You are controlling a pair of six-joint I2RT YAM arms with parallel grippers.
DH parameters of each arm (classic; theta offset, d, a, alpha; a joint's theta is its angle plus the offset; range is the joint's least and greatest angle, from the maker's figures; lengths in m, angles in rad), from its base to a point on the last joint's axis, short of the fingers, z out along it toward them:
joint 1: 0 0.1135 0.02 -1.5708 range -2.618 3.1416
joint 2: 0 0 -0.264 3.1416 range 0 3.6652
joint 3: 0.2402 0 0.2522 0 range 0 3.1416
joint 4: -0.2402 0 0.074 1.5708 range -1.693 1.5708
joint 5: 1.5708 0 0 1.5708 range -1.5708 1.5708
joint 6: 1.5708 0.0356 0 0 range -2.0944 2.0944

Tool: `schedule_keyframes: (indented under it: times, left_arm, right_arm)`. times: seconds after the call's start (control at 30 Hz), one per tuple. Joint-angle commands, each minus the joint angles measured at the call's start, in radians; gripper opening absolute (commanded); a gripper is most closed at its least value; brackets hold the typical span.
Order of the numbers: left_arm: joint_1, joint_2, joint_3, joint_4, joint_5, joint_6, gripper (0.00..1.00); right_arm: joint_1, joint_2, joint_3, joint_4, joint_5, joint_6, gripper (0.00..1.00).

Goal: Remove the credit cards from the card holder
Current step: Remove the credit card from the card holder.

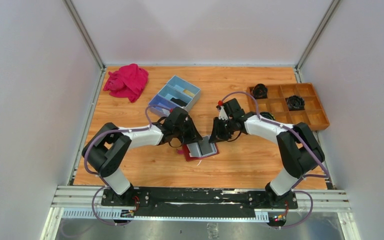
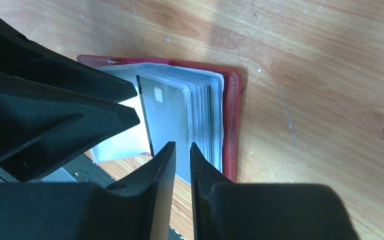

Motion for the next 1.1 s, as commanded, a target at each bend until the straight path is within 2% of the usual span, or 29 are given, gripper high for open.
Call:
schedule_keyframes:
  times: [0.0, 0.53, 1.07]
  left_arm:
    - [-0.004, 0.007, -0.031, 0.025, 0.049, 0.007, 0.41]
    - [-0.005, -0.025, -0.099, 0.091, 0.068, -0.01, 0.29]
    - [-0.005, -0.044, -0.14, 0.174, 0.113, -0.02, 0.28]
  right_arm:
    - [-0.013, 0.013, -0.023, -0.004, -0.026, -0.013, 0.21]
    - [-0.013, -0.011, -0.073, 0.029, -0.059, -0.003, 0.16]
    - [-0.012, -0.064, -0.078, 0.041, -0.023, 0.014, 0.16]
